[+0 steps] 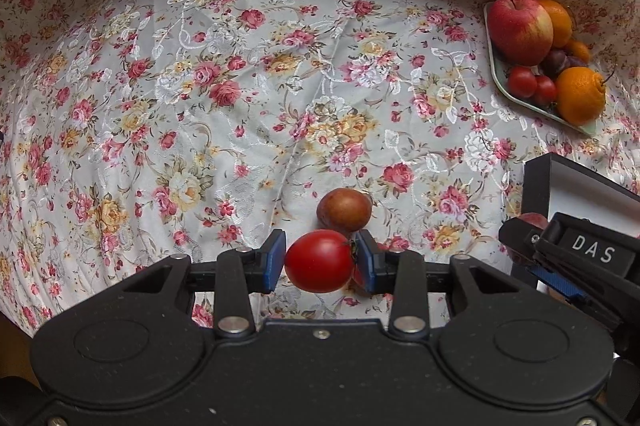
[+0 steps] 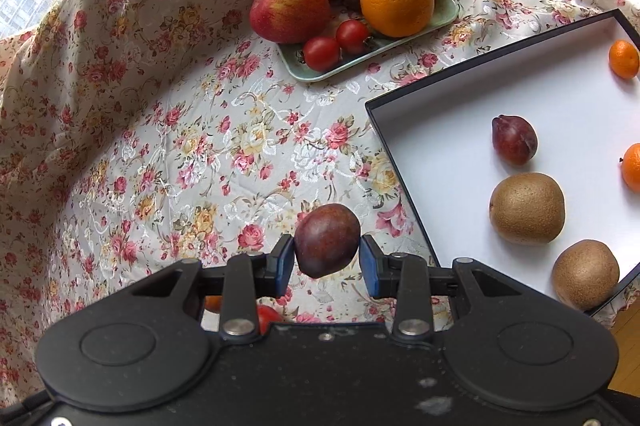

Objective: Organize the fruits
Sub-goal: 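Carry the red tomato and the dark plum over the white box with both tools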

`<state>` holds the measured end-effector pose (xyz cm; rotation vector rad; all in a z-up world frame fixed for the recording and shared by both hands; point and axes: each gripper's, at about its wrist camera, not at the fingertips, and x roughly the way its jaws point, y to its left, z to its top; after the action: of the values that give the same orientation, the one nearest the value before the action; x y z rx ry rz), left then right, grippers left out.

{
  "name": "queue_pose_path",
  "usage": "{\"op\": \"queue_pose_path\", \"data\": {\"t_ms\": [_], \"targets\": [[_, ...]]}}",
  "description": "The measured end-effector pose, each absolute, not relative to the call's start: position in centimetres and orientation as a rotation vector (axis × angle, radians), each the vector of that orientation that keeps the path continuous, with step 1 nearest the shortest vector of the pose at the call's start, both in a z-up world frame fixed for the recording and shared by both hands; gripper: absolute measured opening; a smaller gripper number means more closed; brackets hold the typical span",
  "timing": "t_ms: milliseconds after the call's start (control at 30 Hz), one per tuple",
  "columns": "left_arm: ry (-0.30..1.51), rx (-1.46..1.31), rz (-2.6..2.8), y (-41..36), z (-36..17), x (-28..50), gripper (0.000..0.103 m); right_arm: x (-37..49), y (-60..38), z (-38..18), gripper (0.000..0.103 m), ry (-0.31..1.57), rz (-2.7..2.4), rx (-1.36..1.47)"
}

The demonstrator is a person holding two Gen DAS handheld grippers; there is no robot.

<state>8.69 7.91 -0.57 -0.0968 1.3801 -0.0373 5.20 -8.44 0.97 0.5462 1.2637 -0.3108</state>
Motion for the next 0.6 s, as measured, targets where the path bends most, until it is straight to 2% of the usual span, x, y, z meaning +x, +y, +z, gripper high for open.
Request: {"op": "queue_pose_path", "data": {"t_ms": [600], "targets": [[1.345, 0.034, -0.220, -4.4, 0.0, 5.6, 0.047, 0.9, -19.5, 2.0, 0.037, 1.202, -0.510, 0.658]]}}
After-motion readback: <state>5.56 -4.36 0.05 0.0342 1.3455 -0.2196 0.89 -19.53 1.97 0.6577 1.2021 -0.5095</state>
